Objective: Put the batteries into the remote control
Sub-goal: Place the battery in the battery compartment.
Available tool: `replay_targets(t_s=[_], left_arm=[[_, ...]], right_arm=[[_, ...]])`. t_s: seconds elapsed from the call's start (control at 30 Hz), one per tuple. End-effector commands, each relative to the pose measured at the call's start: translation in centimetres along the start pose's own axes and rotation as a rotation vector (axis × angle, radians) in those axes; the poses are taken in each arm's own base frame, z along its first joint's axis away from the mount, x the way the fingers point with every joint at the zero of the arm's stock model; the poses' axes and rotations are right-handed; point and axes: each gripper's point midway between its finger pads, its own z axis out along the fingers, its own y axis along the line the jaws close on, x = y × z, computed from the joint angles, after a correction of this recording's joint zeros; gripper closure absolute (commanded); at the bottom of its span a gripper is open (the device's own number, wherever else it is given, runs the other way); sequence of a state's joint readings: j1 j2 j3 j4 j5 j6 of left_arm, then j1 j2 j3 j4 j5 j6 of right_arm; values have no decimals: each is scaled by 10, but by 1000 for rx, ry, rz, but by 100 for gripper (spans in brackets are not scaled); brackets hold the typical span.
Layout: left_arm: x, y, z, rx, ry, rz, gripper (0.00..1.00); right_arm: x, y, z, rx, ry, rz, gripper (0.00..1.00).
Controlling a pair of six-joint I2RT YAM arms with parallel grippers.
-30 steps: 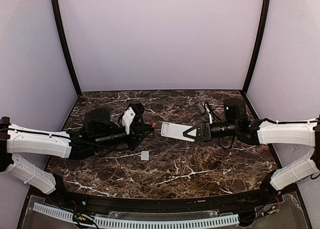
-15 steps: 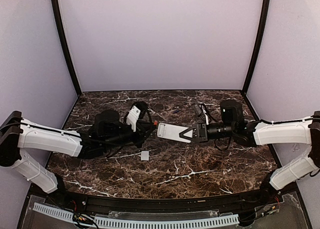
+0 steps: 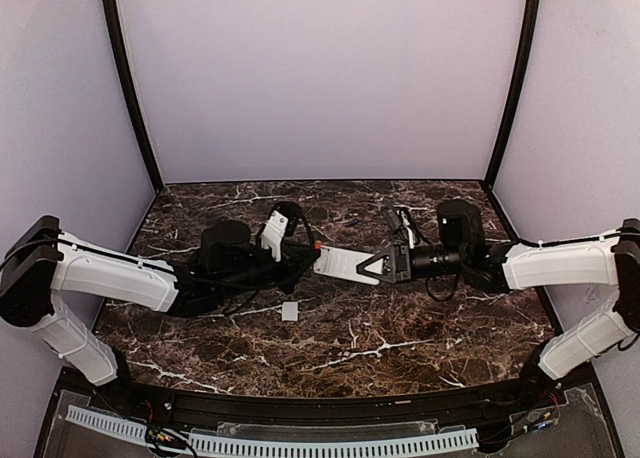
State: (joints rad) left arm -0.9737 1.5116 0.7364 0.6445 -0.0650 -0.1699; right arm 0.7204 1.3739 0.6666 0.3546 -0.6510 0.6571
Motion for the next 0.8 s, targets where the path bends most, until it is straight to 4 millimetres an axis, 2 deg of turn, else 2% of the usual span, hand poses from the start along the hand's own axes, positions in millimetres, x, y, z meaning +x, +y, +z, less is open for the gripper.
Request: replay_targets(t_s=[0.0,0.43,0.63,0.77], left_arm=[[-18,-5,4,13,-54,-32,100],[-6,0,12,-15,-22,-27,98],[-1,5,11,-37,-9,-17,86],[5,7,11,-46,7,-20,84]], right_arm=[[-11,13,3,-41,-37,-24,100],[-17,17,1,-39,-46,-34,100],[-20,20,-2,-36,-57,-36,100],[-23,22,-4,-34,-66,-41,100]])
